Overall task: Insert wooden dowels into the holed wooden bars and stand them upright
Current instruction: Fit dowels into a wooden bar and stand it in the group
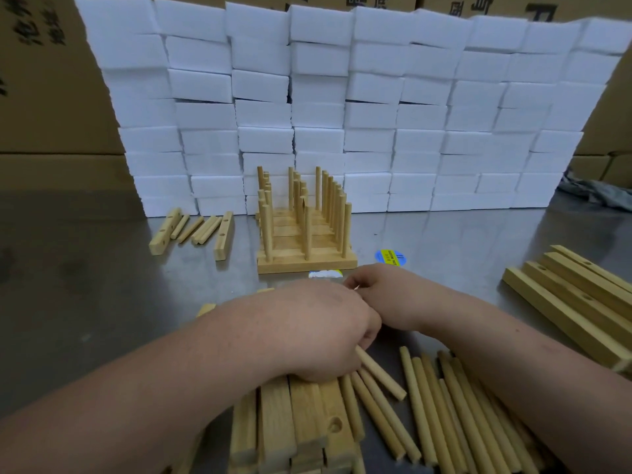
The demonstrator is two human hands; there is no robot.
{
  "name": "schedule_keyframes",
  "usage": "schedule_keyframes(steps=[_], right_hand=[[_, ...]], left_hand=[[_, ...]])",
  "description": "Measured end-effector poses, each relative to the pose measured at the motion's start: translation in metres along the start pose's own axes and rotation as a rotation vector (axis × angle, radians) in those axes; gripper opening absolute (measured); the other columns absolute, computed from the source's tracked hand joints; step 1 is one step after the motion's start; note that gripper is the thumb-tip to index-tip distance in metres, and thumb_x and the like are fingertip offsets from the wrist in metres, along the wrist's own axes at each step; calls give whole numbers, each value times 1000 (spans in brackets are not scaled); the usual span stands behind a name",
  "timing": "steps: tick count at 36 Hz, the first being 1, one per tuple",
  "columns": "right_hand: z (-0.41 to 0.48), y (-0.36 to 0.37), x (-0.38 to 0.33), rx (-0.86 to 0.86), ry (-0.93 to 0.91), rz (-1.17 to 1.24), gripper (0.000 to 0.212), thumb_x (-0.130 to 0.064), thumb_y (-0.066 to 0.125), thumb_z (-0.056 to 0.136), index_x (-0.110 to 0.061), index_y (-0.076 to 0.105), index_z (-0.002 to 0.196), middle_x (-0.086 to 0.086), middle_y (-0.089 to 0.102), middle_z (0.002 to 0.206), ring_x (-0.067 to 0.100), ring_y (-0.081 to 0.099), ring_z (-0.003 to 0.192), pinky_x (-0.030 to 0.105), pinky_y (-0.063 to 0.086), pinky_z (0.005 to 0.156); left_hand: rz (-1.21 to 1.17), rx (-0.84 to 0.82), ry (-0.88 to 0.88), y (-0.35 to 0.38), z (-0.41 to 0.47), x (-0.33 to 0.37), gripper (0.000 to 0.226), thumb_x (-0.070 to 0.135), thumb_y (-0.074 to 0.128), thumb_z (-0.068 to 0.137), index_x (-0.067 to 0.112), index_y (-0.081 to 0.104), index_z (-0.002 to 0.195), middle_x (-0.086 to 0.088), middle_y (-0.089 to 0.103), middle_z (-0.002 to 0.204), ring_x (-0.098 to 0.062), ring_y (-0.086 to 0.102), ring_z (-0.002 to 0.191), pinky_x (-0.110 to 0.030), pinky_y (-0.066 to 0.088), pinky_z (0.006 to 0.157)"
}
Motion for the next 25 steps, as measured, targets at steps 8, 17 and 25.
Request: schedule_keyframes(steps=[8,17,25], right_hand=[[-5,-4,-7,25,-28,54,12,-17,51,88,-15,63,89,3,66,84,22,62,83,32,50,75],[-27,1,-39,-5,-90,-107,46,-58,48,83,-22,63,106,-4,65,101,13,58,93,28,45,80],[-40,19,-58,-32,-188,-277,78,-73,44,75,-30,32,139,-4,38,138,17,38,126,34,36,95]], left_hand=[[-63,187,-125,-49,-26,-39,12,44,50,84,35,49,75,13,51,73,-1,46,67,-21,31,54],[-122,320,-346,-78,-50,-86,13,42,50,87,36,55,75,11,55,65,-3,55,53,-24,32,50],[-67,292,-333,-70,-42,-79,13,40,49,90,34,53,80,12,53,71,-1,46,63,-24,30,52]])
Point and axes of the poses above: each hand's wrist, its own z-axis towards the middle knuckle, its own y-axis out of the palm, x = y × z, the point moved 6 cm from there along z, towards the middle knuckle
